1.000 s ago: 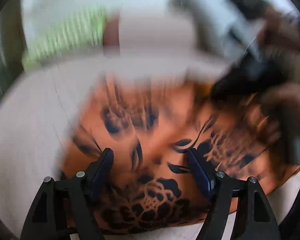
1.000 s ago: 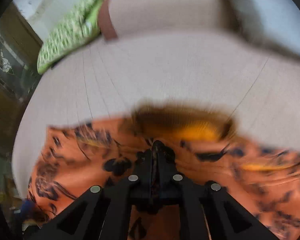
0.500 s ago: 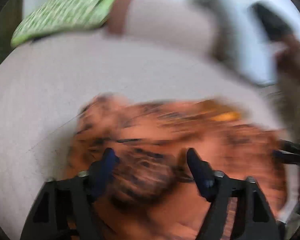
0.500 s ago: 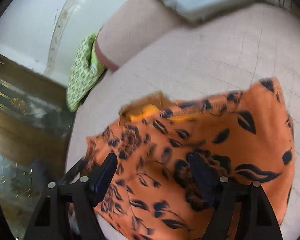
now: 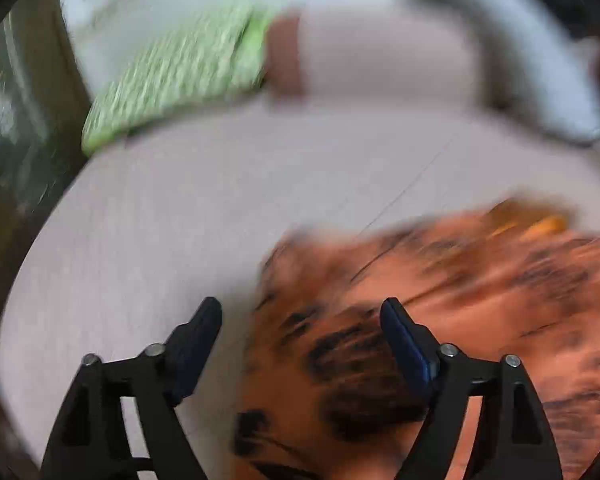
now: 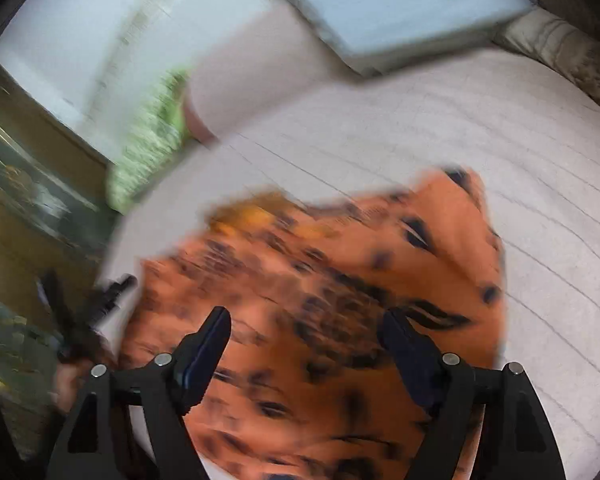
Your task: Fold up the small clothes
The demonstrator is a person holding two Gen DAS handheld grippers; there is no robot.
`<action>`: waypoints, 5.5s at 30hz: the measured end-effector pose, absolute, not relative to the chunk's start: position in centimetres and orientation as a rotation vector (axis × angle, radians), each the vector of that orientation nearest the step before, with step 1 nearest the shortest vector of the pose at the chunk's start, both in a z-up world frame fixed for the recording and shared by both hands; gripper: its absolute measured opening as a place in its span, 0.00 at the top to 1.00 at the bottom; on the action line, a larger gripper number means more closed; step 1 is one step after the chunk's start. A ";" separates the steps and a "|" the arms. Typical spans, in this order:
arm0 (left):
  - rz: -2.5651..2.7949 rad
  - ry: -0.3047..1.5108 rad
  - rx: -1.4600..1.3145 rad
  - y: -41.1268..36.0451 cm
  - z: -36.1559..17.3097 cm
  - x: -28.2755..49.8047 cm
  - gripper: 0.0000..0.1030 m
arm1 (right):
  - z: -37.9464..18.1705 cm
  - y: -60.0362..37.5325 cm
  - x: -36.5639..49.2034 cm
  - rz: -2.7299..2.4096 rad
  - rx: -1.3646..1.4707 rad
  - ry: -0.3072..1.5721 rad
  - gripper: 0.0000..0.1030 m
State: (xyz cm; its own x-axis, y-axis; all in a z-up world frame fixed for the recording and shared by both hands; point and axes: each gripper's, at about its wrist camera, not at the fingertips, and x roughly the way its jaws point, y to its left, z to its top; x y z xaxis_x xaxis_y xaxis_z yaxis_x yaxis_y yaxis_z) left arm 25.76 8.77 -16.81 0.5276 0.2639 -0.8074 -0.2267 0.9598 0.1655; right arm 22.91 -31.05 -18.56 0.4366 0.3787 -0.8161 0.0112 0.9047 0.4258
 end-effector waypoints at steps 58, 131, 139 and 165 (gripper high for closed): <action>0.171 1.010 0.050 7.1 -16.1 16.3 0.24 | -18.8 -35.1 8.1 0.242 0.815 0.952 0.31; -0.200 0.893 0.080 -6.1 -18.1 20.0 0.11 | -21.7 -38.1 26.0 0.101 0.688 1.079 0.87; -0.187 0.883 0.080 -6.1 -18.1 19.7 0.11 | -16.7 -38.7 24.3 0.014 0.681 0.955 0.79; -0.039 0.677 -0.258 3.7 -12.6 15.6 0.10 | -15.0 -30.8 20.2 0.157 0.499 0.931 0.31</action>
